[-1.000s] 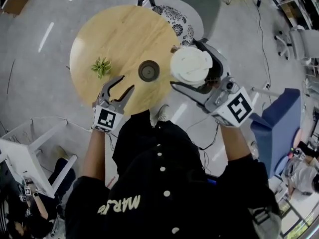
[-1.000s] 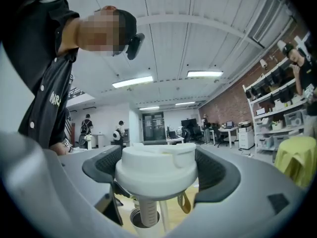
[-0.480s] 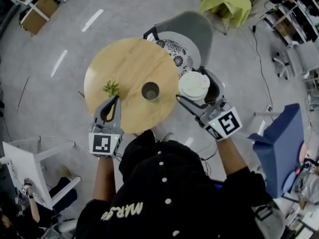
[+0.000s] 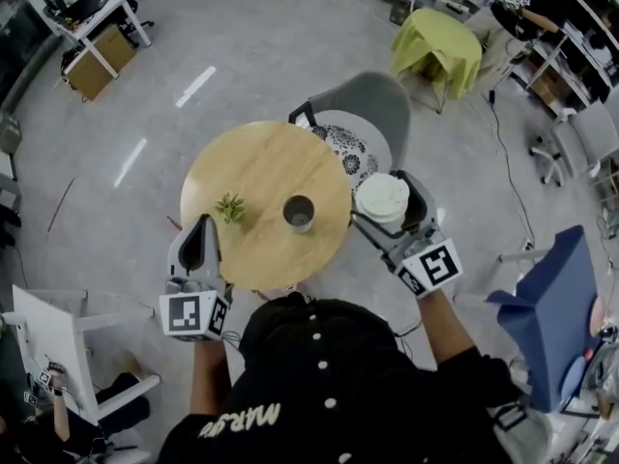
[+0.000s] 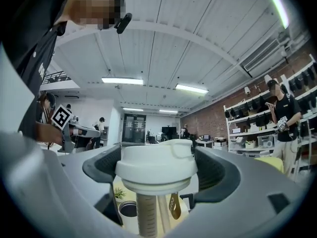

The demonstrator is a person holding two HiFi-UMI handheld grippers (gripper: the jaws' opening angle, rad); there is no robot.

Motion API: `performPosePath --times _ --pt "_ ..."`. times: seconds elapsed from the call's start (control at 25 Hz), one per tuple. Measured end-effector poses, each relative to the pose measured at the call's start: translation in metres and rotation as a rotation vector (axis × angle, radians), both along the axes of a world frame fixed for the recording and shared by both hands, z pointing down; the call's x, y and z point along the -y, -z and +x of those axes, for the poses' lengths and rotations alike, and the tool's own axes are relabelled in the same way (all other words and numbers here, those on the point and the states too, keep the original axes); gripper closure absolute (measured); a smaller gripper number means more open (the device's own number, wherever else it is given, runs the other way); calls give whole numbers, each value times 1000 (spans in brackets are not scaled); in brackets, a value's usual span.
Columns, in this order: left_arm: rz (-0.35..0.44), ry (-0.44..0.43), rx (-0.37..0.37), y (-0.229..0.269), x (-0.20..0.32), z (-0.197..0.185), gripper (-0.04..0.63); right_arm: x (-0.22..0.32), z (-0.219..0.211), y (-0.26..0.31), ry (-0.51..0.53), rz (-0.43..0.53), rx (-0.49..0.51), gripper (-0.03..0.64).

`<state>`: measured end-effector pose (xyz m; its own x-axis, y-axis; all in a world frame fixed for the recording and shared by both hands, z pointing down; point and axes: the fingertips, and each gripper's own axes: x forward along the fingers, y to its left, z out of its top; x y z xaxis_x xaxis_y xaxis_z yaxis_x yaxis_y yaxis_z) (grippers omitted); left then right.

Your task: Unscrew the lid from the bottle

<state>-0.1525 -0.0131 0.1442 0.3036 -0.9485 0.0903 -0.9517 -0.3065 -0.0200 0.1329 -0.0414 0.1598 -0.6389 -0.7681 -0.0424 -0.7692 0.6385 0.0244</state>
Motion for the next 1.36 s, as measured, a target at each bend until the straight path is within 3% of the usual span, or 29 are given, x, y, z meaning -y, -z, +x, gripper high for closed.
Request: performPosePath --times 0.36,1.36 --pt "35 7 -6 10 -10 -6 591 -10 -2 20 -24 47 15 149" --pt "53 14 -7 2 -4 -11 591 8 -19 22 7 40 24 149"
